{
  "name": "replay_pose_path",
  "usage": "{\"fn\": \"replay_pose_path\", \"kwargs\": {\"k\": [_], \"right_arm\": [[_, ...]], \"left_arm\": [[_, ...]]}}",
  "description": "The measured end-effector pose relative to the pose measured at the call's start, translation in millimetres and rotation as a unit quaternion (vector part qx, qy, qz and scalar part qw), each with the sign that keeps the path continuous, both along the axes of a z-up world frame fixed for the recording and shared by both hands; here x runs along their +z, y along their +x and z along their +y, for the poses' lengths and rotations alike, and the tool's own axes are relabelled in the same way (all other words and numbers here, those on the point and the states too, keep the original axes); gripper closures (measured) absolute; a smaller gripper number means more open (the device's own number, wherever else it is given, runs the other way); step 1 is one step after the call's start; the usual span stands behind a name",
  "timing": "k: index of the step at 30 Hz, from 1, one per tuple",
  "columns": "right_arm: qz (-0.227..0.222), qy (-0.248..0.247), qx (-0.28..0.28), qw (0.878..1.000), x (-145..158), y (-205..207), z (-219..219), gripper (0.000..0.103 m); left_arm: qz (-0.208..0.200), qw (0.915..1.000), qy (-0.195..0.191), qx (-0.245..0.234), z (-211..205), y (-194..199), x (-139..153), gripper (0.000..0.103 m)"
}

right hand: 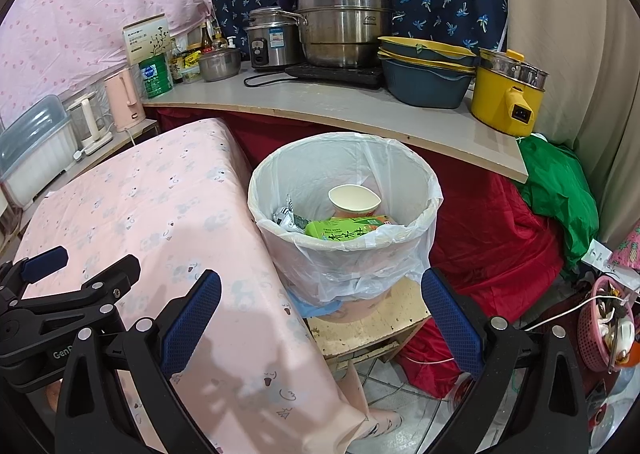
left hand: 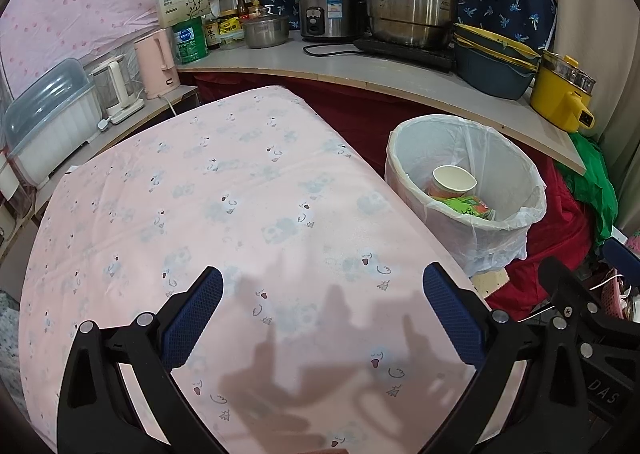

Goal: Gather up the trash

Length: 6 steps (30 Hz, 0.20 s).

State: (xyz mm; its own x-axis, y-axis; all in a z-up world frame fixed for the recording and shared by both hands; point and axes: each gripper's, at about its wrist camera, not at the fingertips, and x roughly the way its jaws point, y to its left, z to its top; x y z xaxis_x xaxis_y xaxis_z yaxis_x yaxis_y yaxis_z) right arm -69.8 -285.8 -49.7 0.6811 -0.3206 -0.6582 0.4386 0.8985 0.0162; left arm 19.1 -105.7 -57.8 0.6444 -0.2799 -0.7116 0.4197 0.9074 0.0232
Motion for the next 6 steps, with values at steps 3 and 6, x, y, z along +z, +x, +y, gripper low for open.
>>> {"fn": "replay_pose_path", "kwargs": {"k": [3,6], "right_arm": [[-0.004,0.000,-0.003,1.000,2.3,-1.5,0.4,0.006],[-0.008,-0.001,-0.006,1.000,5.1,-2.1,0.4,0.006]], "left_arm": [[-0.002,1.0000,-0.003,-0.003,-0.4,-0.1,1.2,0.007],[-0.008,0.9999,-0.004,-0.006,-0.9,-0.4,3.6,0.007]]}}
